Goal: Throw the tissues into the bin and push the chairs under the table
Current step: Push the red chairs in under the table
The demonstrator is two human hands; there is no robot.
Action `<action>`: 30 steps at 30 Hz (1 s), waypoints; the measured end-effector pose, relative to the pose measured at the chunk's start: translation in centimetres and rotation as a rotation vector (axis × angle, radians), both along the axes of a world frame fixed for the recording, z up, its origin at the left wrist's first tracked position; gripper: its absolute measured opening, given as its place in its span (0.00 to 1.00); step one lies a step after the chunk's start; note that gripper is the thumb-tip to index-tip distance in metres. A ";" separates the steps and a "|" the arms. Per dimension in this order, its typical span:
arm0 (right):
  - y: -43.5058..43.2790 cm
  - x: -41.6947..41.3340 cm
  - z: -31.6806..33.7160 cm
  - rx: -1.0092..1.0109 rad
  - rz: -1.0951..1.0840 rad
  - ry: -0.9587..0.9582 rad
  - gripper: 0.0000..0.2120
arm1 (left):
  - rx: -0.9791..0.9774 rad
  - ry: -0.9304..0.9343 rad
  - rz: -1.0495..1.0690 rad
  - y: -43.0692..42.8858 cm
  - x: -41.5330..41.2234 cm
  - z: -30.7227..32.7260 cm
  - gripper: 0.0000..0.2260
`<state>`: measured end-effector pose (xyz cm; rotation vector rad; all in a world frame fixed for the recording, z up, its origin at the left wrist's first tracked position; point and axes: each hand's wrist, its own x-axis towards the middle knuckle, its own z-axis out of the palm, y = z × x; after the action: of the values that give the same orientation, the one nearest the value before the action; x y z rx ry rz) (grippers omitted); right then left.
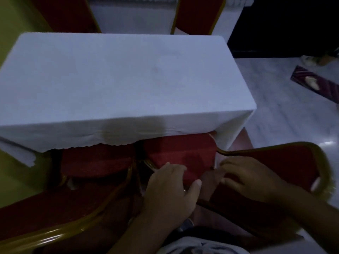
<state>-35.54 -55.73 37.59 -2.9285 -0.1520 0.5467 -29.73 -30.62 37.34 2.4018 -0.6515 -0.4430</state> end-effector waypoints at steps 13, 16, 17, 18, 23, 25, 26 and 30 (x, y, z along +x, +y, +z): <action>-22.0 -3.5 3.0 0.101 0.111 0.167 0.23 | 0.008 0.401 -0.153 -23.6 -7.8 0.2 0.34; -25.6 -5.0 3.0 0.183 0.211 0.195 0.20 | 0.076 0.538 -0.236 -27.3 -11.1 -0.4 0.39; -26.2 -5.4 2.6 0.202 0.248 0.184 0.22 | 0.114 0.565 -0.277 -27.9 -11.8 -0.7 0.41; -26.6 -5.6 2.1 0.219 0.275 0.165 0.24 | 0.155 0.560 -0.308 -28.4 -12.2 -1.0 0.43; -26.2 -4.7 1.1 0.308 0.336 0.019 0.30 | 0.237 0.580 -0.331 -29.3 -12.0 -0.7 0.45; -26.4 -5.0 0.7 0.317 0.309 -0.055 0.30 | 0.256 0.601 -0.344 -29.4 -12.0 -0.6 0.45; -26.6 -5.3 0.3 0.315 0.285 -0.078 0.31 | 0.259 0.608 -0.346 -29.4 -11.8 -0.5 0.45; -26.3 -6.0 -0.5 0.303 0.198 -0.133 0.31 | 0.250 0.592 -0.364 -28.9 -11.4 -0.4 0.44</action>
<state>-41.54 -81.99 37.08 -2.6661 -0.4990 0.3200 -41.13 -59.49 36.93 2.1928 -0.7838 -1.3934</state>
